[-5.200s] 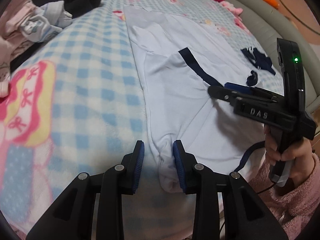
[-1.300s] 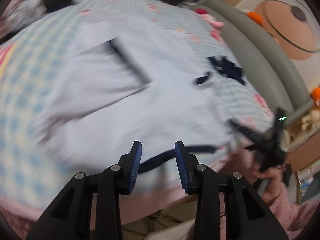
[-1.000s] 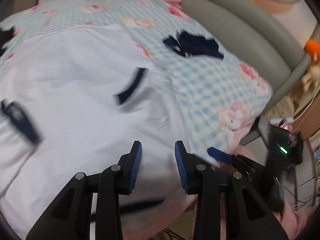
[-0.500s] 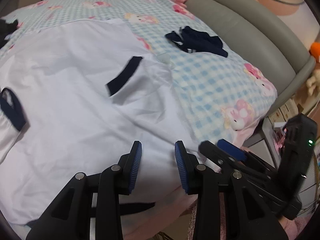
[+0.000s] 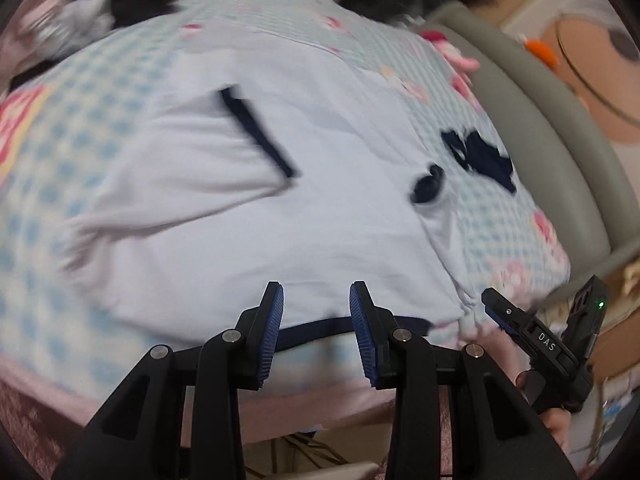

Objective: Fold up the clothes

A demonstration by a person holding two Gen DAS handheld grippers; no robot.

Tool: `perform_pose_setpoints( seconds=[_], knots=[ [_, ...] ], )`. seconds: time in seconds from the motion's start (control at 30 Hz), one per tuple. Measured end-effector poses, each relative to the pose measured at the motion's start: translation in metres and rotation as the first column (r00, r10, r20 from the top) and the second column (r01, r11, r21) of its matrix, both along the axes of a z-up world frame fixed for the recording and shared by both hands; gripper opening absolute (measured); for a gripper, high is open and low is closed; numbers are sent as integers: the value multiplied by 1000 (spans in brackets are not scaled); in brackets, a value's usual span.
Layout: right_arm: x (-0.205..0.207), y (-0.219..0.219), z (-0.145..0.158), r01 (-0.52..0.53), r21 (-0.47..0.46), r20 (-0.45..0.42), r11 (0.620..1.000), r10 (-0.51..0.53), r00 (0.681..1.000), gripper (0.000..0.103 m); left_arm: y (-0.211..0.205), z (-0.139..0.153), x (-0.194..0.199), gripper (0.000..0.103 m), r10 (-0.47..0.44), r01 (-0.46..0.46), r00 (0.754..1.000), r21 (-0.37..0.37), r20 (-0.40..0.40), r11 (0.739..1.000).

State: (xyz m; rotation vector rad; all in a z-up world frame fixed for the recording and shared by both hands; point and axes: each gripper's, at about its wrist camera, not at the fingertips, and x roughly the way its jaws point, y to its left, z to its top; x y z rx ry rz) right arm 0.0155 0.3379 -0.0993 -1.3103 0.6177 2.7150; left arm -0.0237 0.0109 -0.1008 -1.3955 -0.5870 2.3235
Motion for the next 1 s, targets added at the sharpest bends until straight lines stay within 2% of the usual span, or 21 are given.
perform_pose_setpoints(
  seconds=[0.07,0.13,0.23,0.3,0.33,0.4,0.47,0.53,0.6,0.7,0.77,0.87,0.93,1.0],
  knots=[
    [-9,-9,-5,-22,18,14,1000,22,1000,62,-15,-15,2,36,34,-35,999,18,40,999],
    [-16,-14,-15,-33,24,46,999,32,998,62,-20,-26,5,36,53,-52,997,-13,56,999],
    [-15,-19,-29,-46,68,101,997,39,994,62,-28,-30,14,36,68,-70,996,36,55,997],
    [-9,-16,-25,-42,44,81,998,38,996,62,-43,-22,21,36,117,-118,993,77,19,990],
    [-6,-13,-22,-37,26,68,999,36,997,62,-52,-19,23,36,155,-155,988,74,5,985],
    [-5,-7,-19,-25,-23,47,999,26,999,62,-70,-19,23,36,232,-231,973,74,0,970],
    [-5,-1,-17,-16,-68,34,998,19,999,62,-84,-24,20,36,278,-279,960,113,27,953],
    [-9,-1,-18,-20,-91,37,996,24,999,61,-88,-29,19,36,292,-296,955,127,51,947],
    [-14,-3,-22,-35,-101,52,994,40,998,50,-88,-30,23,36,307,-311,950,109,54,944],
    [-16,-7,-21,-39,-88,68,995,45,997,40,-93,-28,33,35,345,-348,938,82,41,934],
    [-13,-7,-20,-41,-74,73,996,47,996,39,-103,-31,33,35,351,-353,936,108,39,929],
    [-17,-5,-26,-60,-132,71,989,69,995,40,-105,-31,21,34,328,-328,944,178,33,928],
    [-21,-5,-29,-74,-170,61,983,86,994,40,-102,-30,11,34,317,-315,948,157,17,936],
    [-27,-7,-27,-83,-156,45,984,91,995,41,-101,-36,1,34,310,-313,950,170,41,935]
  ],
)
